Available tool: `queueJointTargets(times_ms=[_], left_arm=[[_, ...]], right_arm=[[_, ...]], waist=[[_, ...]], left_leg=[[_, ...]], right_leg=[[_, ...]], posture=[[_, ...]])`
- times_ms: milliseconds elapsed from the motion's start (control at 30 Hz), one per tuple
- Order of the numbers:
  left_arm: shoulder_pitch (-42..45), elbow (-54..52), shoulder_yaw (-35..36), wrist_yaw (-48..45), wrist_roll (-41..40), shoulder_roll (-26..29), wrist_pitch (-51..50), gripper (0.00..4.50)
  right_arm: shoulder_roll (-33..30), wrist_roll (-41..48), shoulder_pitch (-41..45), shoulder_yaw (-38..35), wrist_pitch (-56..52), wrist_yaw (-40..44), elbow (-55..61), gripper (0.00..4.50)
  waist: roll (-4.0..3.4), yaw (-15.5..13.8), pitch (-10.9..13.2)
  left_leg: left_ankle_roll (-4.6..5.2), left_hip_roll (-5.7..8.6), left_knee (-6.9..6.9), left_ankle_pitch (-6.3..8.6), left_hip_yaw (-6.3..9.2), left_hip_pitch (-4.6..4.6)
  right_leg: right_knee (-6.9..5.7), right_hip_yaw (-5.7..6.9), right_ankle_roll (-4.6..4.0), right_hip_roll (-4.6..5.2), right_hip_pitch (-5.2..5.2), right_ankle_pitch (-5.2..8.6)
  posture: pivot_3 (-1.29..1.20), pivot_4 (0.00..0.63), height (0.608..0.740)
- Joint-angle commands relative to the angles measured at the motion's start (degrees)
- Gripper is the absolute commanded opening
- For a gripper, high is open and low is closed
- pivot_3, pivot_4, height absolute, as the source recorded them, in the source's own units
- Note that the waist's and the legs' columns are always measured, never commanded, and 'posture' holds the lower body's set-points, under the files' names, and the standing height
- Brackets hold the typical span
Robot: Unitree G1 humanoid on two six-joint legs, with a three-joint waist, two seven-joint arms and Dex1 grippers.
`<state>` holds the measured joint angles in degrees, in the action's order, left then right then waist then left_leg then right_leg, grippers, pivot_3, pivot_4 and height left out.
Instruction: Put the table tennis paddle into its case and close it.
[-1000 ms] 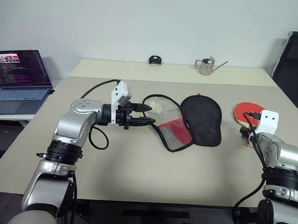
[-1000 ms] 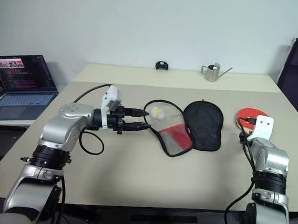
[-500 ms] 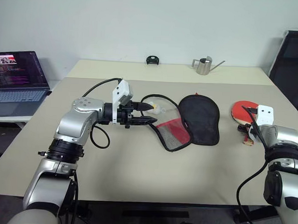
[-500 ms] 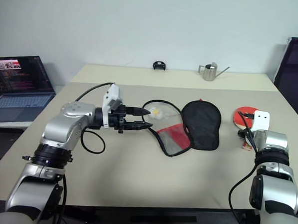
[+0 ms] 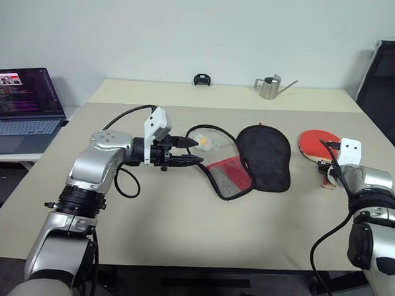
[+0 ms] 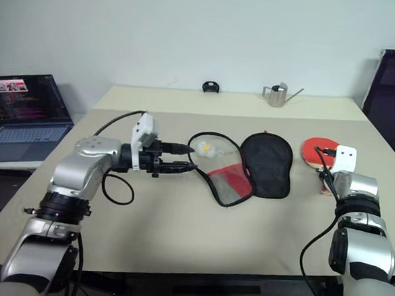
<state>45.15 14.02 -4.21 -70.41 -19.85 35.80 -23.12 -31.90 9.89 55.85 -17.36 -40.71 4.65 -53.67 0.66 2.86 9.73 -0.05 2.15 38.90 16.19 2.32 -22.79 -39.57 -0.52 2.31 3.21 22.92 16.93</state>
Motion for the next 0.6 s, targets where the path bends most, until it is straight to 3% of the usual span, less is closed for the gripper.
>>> queueJointTargets(times_ms=[33,367,600], left_arm=[[0.14,-1.14,2.38,0.58,-0.22,1.59,0.85,2.88],[-1.01,-0.48,3.43,1.46,-0.18,3.17,1.29,2.88],[-1.64,-0.44,3.78,1.76,-0.15,3.13,1.47,2.88]], right_arm=[[-0.03,2.2,1.49,-2.46,-1.73,-1.19,6.82,1.06],[5.42,7.28,-0.25,-3.31,-16.95,-3.25,31.99,1.06],[16.55,10.19,-3.66,-3.5,-27.62,-7.82,48.27,1.06]], waist=[[0.0,0.01,0.0],[-0.03,0.29,0.02],[-0.03,0.22,0.01]], left_leg=[[0.0,0.0,-0.01,0.0,-0.01,-0.05],[-0.18,-0.06,-0.1,-0.1,-0.18,-0.17],[0.0,-0.05,-0.07,0.0,-0.16,-0.16]], right_leg=[[-0.02,-0.02,0.0,0.0,0.08,0.0],[-0.12,-0.25,0.0,-0.01,0.38,0.0],[-0.23,-0.25,0.0,-0.01,0.42,0.0]], posture=[[0.0,0.15,0.74],[0.0,0.15,0.74],[0.0,0.15,0.74]])
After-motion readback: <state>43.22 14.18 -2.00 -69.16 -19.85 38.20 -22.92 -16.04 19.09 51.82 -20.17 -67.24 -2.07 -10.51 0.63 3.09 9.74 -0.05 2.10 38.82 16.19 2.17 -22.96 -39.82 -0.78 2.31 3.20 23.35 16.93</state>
